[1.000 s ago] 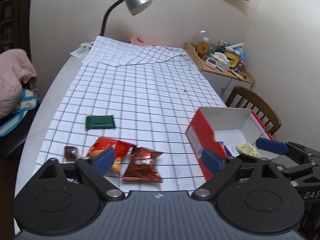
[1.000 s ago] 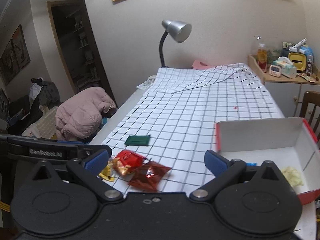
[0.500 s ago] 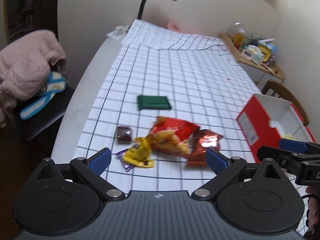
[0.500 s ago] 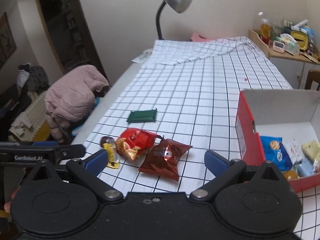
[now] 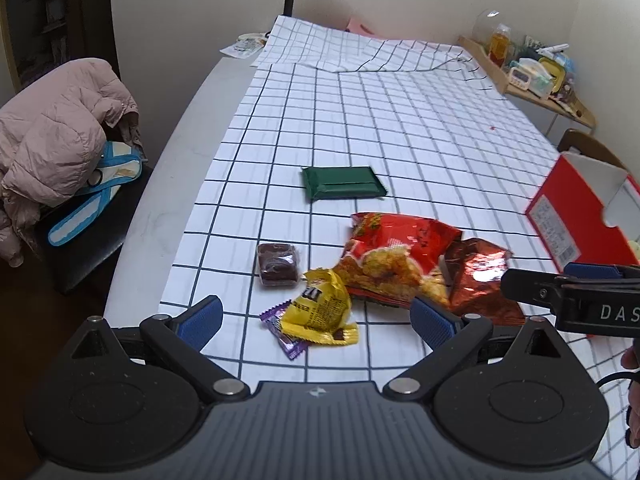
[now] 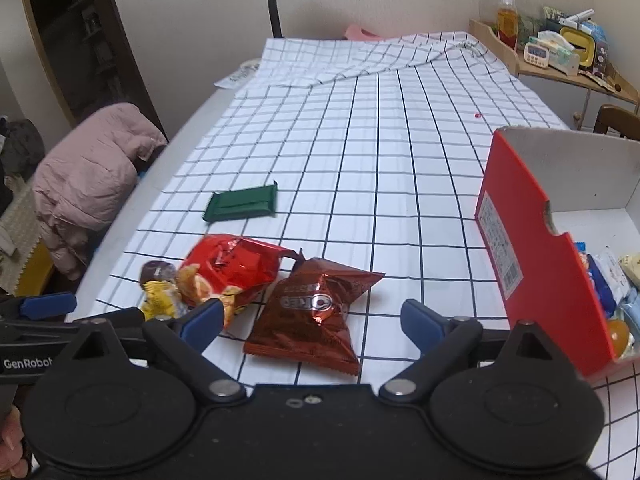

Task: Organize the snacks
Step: 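Grasp yellow candy packet with left tool while right tool grasps copper chip bag, then carry the yellow packet and copper bag over the red shoebox, then open both tools to drop the packet and bag into the box, then move both tools back toward the red chip bag and small candies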

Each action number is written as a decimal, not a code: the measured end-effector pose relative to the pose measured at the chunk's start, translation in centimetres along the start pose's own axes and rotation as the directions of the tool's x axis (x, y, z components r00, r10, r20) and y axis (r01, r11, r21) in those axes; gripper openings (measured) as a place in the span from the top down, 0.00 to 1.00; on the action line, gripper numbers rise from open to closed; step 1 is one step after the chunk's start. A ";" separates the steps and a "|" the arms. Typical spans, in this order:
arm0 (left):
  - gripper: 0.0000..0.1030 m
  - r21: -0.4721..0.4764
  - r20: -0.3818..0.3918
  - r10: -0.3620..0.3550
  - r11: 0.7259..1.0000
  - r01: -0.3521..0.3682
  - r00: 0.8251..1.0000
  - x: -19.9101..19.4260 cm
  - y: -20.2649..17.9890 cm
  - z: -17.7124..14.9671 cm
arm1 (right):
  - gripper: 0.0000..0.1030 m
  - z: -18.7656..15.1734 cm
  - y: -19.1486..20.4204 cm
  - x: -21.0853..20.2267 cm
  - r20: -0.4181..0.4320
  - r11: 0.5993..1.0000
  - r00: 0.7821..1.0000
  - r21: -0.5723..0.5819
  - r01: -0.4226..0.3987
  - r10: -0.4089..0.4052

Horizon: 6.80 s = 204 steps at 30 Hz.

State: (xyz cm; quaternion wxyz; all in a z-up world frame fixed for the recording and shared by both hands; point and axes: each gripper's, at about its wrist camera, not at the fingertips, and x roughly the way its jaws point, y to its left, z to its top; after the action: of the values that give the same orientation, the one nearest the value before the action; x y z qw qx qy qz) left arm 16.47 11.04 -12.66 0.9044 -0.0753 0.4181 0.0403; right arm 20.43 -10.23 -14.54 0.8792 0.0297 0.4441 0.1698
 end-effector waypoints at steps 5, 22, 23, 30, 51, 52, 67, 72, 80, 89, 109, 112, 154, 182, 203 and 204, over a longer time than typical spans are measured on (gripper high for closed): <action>0.03 -0.013 -0.028 0.018 1.000 -0.018 0.999 2.0 0.4 0.1 | 0.13 0.2 -0.2 1.8 -0.032 1.000 0.999 0.015 0.012 -0.011; 0.39 0.020 -0.068 -0.004 1.000 0.005 0.998 4.2 -0.5 0.4 | 0.31 0.7 -0.1 5.4 -0.105 1.000 0.994 0.024 -0.014 0.017; 0.43 0.026 -0.070 -0.006 1.000 0.008 0.998 4.3 -0.6 0.4 | 0.35 0.6 -0.1 5.4 -0.105 0.999 0.994 0.026 -0.021 0.023; 0.61 0.028 -0.084 -0.018 0.999 0.021 0.996 4.4 -0.7 0.6 | 0.50 0.6 -0.2 5.3 -0.100 0.999 0.994 0.029 -0.038 0.041; 0.76 -0.025 -0.089 -0.046 0.999 0.044 0.995 2.0 -0.7 0.5 | 0.55 -0.9 -0.9 -0.5 -0.048 0.998 0.998 0.036 -0.047 0.049; 0.76 -0.028 -0.088 -0.052 0.998 0.050 0.995 1.6 -0.7 0.4 | 0.55 -0.9 -1.0 -1.0 -0.045 0.998 0.998 0.036 -0.050 0.051; 0.76 -0.001 -0.048 -0.138 0.990 0.138 0.989 -5.9 -5.8 1.6 | 0.55 -0.8 -3.3 -9.7 0.005 0.995 0.995 0.003 -0.103 0.103; 0.76 0.012 -0.027 -0.163 0.986 0.164 0.986 -7.6 -9.0 2.4 | 0.55 -0.4 -5.8 -11.8 0.025 0.994 0.993 -0.003 -0.113 0.113; 0.76 0.055 0.004 -0.205 0.977 0.205 0.979 -8.8 -15.9 3.5 | 0.55 0.6 -11.6 -14.0 0.057 0.994 0.993 0.004 -0.106 0.105; 0.76 0.095 0.013 -0.240 0.967 0.238 0.971 -7.9 -23.9 4.7 | 0.55 1.7 -18.8 -15.1 0.085 0.998 0.995 0.020 -0.060 0.058; 0.76 0.130 -0.074 -0.226 0.964 0.234 0.971 -1.8 -34.9 6.2 | 0.55 4.8 -28.5 -11.4 0.040 0.998 0.998 -0.036 -0.042 0.044; 0.76 0.145 -0.098 -0.212 0.963 0.225 0.972 -0.5 -36.1 6.0 | 0.55 5.2 -29.3 -10.0 0.018 0.999 0.999 -0.035 -0.039 0.039; 0.45 0.180 -0.206 -0.162 0.963 0.200 0.965 4.9 -37.5 4.2 | 0.46 5.6 -29.1 -6.6 -0.040 0.996 0.999 -0.077 -0.034 0.031; 0.37 0.142 0.016 -0.223 0.966 0.218 0.975 -5.8 -30.4 4.4 | 0.15 3.8 -23.8 -17.2 0.187 0.993 0.975 -0.052 -0.110 0.118; 0.17 0.064 0.101 -0.174 0.984 0.168 0.979 -11.2 -17.8 2.9 | 0.00 1.6 -13.5 -17.6 0.211 0.981 0.958 -0.062 -0.184 0.193; 0.17 0.064 0.101 -0.173 0.984 0.167 0.980 -11.3 -17.2 2.8 | 0.00 1.6 -12.9 -17.4 0.208 0.982 0.960 -0.062 -0.181 0.190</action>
State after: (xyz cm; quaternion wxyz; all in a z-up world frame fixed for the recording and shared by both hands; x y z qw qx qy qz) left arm 13.61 -5.51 -0.52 0.9271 -0.0836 0.3627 -0.0447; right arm 15.67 -27.89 -2.85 0.9023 0.0704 0.3390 0.2567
